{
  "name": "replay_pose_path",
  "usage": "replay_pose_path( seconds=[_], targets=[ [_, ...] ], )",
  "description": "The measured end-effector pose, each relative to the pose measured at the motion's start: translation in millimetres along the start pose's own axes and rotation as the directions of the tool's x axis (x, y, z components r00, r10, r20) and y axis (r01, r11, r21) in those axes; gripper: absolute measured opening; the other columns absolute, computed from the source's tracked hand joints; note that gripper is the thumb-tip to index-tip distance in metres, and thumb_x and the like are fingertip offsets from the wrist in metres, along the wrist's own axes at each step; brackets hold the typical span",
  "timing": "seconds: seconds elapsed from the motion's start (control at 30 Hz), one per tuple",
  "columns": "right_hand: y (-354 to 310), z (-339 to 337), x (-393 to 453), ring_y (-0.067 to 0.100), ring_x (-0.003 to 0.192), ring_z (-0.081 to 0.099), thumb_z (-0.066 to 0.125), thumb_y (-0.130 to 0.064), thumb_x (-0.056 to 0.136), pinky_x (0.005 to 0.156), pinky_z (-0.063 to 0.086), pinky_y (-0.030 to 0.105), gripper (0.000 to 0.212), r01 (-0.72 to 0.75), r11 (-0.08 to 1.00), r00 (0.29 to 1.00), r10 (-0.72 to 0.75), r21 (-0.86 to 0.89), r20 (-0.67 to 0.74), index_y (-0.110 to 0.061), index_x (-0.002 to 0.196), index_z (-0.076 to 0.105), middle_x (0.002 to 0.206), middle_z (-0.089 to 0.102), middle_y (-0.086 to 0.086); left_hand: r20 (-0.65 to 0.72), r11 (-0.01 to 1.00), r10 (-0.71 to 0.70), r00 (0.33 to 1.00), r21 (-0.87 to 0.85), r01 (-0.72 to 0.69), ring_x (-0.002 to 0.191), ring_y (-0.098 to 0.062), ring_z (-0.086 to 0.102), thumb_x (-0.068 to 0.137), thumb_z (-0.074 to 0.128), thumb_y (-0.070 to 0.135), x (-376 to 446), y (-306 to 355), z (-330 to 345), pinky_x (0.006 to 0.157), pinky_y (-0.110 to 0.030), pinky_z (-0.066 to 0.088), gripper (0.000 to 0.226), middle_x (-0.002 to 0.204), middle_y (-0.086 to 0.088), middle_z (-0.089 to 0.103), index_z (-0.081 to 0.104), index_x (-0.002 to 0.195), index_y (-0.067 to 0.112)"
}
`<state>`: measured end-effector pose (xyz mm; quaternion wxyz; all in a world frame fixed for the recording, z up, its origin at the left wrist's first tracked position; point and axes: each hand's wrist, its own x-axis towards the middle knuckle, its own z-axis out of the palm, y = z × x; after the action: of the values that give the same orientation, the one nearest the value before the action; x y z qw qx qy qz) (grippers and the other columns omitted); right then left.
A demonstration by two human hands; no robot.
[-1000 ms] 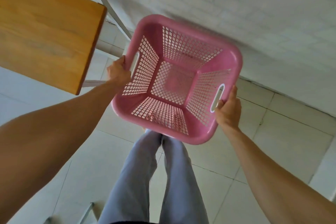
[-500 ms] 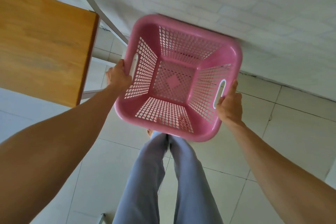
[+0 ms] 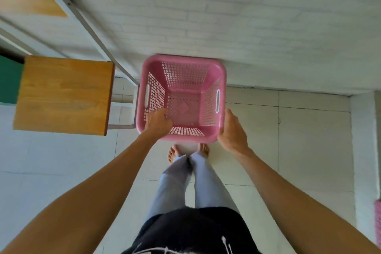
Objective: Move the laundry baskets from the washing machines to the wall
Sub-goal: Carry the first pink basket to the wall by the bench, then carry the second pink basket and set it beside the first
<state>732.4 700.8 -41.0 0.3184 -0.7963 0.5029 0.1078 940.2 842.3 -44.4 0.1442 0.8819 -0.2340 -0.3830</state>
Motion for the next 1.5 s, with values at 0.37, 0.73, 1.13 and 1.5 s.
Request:
replay_pose_path(
  seconds=[0.37,0.73,1.13,1.5],
  targets=[
    [70.6,-61.5,-119.0,0.03,0.144,0.039,0.049,-0.019,0.1,0.109,0.043,0.045,0.07,-0.123,0.986,0.984,0.137,0.116,-0.115,-0.013,0.161,0.015,0.163,0.031,0.009,0.224,0.91,0.331,0.917,0.182,-0.373,0.105,-0.026,0.067,0.088,0.059,0.006,-114.6,127.2,62.7,0.088,-0.033,0.053,0.031,0.119,-0.01,0.07,0.066,0.119,0.007],
    [292.7,-125.7,-295.0,0.034,0.147,0.03,0.044,-0.023,0.101,0.117,0.033,0.046,0.068,-0.43,0.798,0.788,0.56,0.423,-0.255,-0.014,0.162,0.013,0.164,0.027,0.012,0.496,0.63,0.532,0.686,0.311,-0.712,0.134,-0.026,0.047,0.094,0.049,0.017,-250.9,282.4,250.5,0.115,-0.036,0.034,0.042,0.144,-0.007,0.053,0.055,0.136,0.015],
    [467.3,-152.6,-442.3,0.035,0.144,0.036,0.05,-0.024,0.102,0.113,0.037,0.046,0.066,-0.512,0.426,0.366,0.894,0.746,-0.26,-0.014,0.159,0.019,0.159,0.036,0.012,0.793,0.154,0.569,0.219,0.159,-0.975,0.125,-0.029,0.055,0.09,0.053,0.012,-431.0,465.5,438.2,0.098,-0.032,0.044,0.053,0.137,-0.013,0.057,0.044,0.143,0.014],
    [628.6,-208.6,-479.1,0.032,0.146,0.038,0.053,-0.027,0.1,0.113,0.038,0.046,0.067,-0.534,0.31,0.266,0.945,0.787,-0.191,-0.013,0.159,0.023,0.163,0.034,0.006,0.855,0.104,0.471,0.216,0.19,-0.976,0.133,-0.034,0.047,0.089,0.051,0.012,-481.6,567.6,587.7,0.105,-0.042,0.044,0.068,0.144,-0.018,0.049,0.026,0.152,0.014]
  ],
)
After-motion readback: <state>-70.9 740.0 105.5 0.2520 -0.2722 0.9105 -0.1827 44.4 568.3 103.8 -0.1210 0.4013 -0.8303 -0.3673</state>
